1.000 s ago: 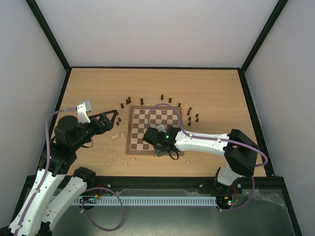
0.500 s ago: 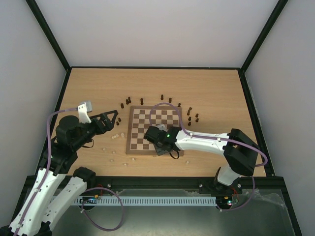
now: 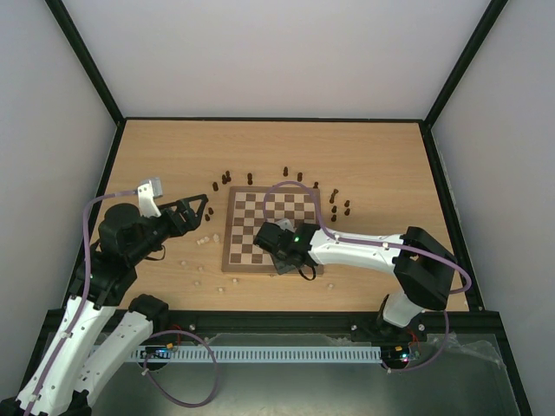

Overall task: Set up the chess pieces on the board
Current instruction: Place the chess piece on the chessboard, then pick up the chess piece at the center of the board.

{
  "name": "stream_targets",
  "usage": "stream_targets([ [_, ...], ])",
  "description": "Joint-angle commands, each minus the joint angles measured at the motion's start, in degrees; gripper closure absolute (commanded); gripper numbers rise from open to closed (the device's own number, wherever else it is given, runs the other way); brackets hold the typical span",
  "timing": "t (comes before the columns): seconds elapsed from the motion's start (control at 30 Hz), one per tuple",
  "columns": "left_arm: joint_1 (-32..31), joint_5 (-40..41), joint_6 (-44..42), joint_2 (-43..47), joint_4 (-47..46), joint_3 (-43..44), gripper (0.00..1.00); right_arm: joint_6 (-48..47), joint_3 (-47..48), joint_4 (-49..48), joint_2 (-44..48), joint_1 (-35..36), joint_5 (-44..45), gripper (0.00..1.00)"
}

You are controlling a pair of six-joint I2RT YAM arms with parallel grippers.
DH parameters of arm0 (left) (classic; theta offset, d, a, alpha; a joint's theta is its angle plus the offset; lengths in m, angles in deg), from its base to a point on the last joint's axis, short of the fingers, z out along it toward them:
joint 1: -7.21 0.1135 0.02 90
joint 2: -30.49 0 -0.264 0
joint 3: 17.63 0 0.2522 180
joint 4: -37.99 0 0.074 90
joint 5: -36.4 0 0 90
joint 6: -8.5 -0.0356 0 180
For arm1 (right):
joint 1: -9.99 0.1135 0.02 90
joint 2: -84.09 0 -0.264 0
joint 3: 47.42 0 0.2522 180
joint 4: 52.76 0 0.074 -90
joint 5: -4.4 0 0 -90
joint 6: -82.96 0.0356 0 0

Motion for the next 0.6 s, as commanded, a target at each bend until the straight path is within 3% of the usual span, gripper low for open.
stream_targets([
  [0.0, -0.2, -0.7, 0.1, -0.1, -1.3, -0.5, 0.0, -0.3, -0.7, 1.2, 0.2, -0.4, 0.2, 0.76],
  [0.57, -0.2, -1.2, 0.5, -1.1, -2.9, -1.5, 0.0, -2.0, 0.9, 2.9, 12.5, -0.5, 3.0, 0.54],
])
